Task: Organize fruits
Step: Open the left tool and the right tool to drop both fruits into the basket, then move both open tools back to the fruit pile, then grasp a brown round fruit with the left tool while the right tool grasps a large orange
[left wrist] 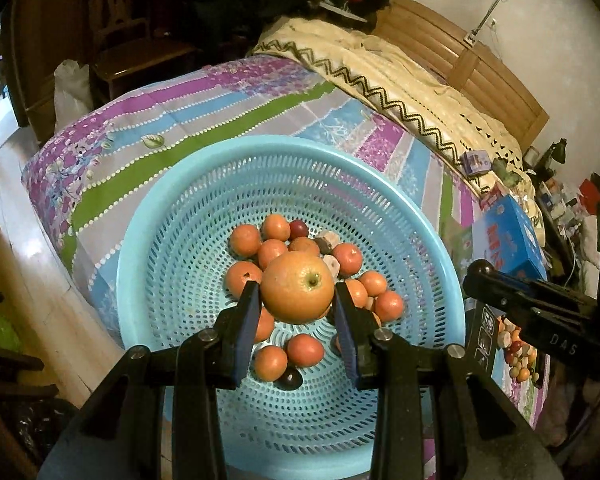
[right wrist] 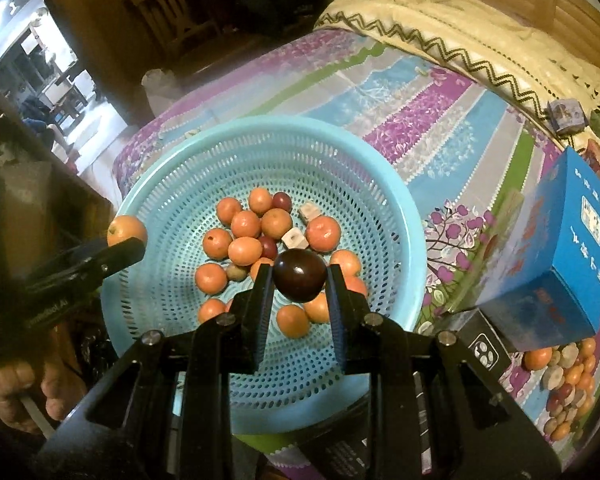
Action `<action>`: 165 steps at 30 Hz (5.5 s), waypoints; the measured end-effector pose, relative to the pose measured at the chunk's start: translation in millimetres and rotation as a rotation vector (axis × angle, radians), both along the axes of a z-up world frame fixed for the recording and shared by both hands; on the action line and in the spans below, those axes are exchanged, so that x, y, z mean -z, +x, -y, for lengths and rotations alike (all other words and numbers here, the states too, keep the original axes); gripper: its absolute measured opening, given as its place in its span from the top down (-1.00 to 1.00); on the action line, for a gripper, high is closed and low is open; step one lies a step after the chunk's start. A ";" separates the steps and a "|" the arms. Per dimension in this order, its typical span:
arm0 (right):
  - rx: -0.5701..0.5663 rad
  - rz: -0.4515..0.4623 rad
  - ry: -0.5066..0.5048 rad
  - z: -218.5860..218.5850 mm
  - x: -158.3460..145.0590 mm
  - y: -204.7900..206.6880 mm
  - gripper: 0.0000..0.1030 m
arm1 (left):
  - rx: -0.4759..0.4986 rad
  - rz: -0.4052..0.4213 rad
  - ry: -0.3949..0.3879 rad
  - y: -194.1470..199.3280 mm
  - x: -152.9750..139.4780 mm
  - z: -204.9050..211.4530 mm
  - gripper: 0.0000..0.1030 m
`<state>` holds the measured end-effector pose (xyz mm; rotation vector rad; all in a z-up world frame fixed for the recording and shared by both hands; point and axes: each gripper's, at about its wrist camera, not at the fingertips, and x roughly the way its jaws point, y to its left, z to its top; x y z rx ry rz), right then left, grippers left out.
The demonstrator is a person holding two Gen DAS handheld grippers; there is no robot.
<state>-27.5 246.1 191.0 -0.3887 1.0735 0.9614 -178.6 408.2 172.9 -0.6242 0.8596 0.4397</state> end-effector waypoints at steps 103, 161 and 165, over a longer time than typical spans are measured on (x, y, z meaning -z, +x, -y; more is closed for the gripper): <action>0.762 0.104 0.013 442.2 147.6 98.7 -0.04 | 0.756 0.000 0.002 190.5 93.4 401.0 -0.57; 0.680 0.291 0.161 381.5 24.4 66.3 0.23 | 0.540 0.144 0.222 192.1 0.7 364.9 0.48; 0.627 0.303 0.164 353.7 10.3 61.6 0.23 | 0.491 0.154 0.226 175.8 -11.9 335.2 0.48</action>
